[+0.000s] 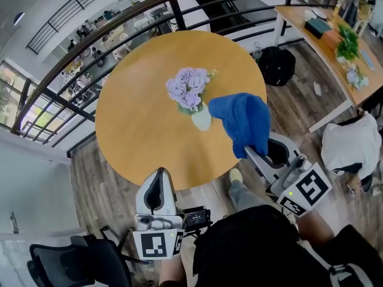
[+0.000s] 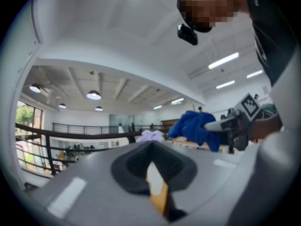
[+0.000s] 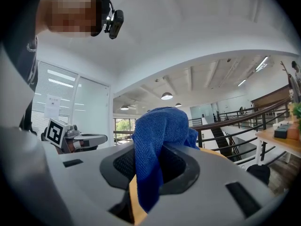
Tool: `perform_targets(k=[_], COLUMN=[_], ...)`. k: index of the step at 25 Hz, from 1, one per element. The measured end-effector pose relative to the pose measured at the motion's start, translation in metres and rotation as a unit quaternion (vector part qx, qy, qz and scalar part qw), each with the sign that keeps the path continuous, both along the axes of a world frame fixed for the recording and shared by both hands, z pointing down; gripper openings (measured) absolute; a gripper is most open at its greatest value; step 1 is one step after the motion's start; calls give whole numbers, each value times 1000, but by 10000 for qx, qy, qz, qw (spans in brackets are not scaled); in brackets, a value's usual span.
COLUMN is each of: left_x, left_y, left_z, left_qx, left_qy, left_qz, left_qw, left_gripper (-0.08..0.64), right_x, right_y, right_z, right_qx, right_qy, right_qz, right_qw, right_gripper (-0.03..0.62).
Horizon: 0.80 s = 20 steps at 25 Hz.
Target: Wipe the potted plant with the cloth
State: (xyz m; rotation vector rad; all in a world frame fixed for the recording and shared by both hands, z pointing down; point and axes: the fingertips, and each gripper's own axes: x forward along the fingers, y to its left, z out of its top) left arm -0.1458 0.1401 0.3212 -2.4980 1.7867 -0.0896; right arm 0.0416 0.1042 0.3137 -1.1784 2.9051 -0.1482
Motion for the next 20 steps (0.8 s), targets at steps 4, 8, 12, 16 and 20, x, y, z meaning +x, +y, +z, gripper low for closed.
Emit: perform_targets(k=[4, 8, 12, 16, 20], left_x=[6, 12, 17, 22, 29], left_y=[-34, -63, -87, -106, -123], left_z=[0, -5, -8, -5, 9], left_qx=[-54, -68, -67, -109, -284], left_qy=[-26, -62, -124, -139, -167], left_qz=[-45, -136, -238, -363, -390], left_qw=[10000, 9999, 9996, 9992, 9987], left_gripper=[-3, -3, -3, -1, 91], right_x=[6, 10, 13, 19, 24], right_y=[-35, -66, -92, -114, -133], right_z=[-2, -10, -10, -7, -4], right_qx=[9, 95, 86, 55, 70], right_qy=[60, 75, 18, -23, -56], right_qz=[-77, -205, -331, -430, -540], right_qw=[10000, 9997, 9994, 9991, 9985], right_gripper=[107, 107, 107, 107, 107])
